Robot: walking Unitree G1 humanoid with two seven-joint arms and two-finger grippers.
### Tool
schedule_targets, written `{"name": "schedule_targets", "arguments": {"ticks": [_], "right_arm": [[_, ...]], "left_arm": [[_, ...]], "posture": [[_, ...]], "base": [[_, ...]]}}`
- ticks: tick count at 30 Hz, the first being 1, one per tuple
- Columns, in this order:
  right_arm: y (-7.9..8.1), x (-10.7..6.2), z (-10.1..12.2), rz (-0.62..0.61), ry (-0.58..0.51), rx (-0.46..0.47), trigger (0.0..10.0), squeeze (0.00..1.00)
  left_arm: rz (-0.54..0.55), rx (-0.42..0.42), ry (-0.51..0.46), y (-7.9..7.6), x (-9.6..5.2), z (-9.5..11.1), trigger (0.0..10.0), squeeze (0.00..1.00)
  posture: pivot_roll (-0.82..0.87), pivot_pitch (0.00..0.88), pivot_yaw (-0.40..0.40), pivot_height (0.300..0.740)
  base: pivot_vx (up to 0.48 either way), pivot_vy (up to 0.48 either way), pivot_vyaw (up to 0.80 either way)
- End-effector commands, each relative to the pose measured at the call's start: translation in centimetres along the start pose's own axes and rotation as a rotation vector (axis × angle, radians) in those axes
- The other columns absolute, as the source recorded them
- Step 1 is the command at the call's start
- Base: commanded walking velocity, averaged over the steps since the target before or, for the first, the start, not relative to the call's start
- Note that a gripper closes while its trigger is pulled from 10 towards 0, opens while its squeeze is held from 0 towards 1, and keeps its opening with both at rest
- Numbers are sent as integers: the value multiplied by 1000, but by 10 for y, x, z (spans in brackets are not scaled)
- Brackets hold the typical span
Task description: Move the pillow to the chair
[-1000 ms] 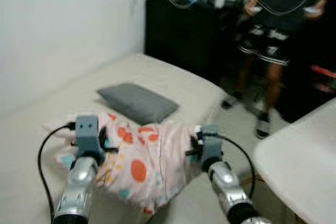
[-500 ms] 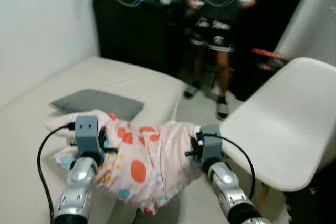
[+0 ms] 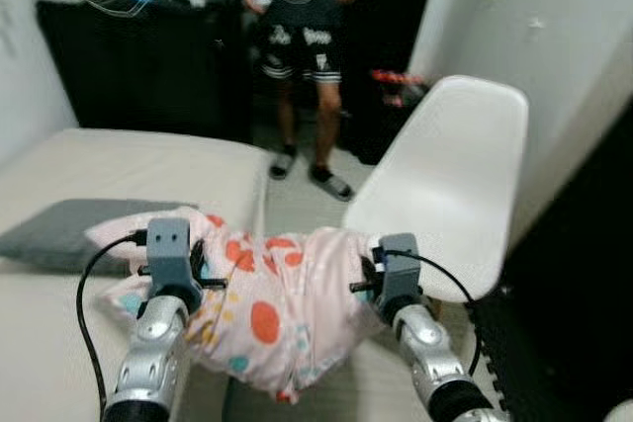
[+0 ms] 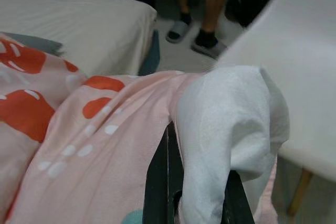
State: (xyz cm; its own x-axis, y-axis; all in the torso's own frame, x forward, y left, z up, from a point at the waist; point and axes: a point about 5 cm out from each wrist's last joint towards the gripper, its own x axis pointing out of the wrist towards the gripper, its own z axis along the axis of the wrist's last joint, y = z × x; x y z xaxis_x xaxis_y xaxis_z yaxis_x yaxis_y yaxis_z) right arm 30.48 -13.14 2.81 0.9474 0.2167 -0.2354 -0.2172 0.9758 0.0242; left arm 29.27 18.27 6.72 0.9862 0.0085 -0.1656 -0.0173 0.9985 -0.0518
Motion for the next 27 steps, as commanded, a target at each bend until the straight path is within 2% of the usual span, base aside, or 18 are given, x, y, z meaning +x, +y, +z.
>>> {"name": "schedule_targets", "arguments": {"ticks": [1,13,24,27], "right_arm": [[3,3,8,18,-37,-1,10000,0],[3,5,9,9,-39,9,10000,0],[5,10,15,27,-42,16,10000,0],[2,10,17,26,-45,1,10000,0]], "left_arm": [[-33,10,-36,-6,3,10,10000,0],[-56,14,-24,-14,5,7,10000,0],[-46,24,-24,-13,4,8,10000,0],[14,27,13,-8,5,-1,10000,0]], "posture": [[92,0,-4,740],[90,0,-7,740],[101,0,-23,740],[60,0,6,740]], "base": [[0,0,-800],[0,0,-800],[0,0,-800],[0,0,-800]]}}
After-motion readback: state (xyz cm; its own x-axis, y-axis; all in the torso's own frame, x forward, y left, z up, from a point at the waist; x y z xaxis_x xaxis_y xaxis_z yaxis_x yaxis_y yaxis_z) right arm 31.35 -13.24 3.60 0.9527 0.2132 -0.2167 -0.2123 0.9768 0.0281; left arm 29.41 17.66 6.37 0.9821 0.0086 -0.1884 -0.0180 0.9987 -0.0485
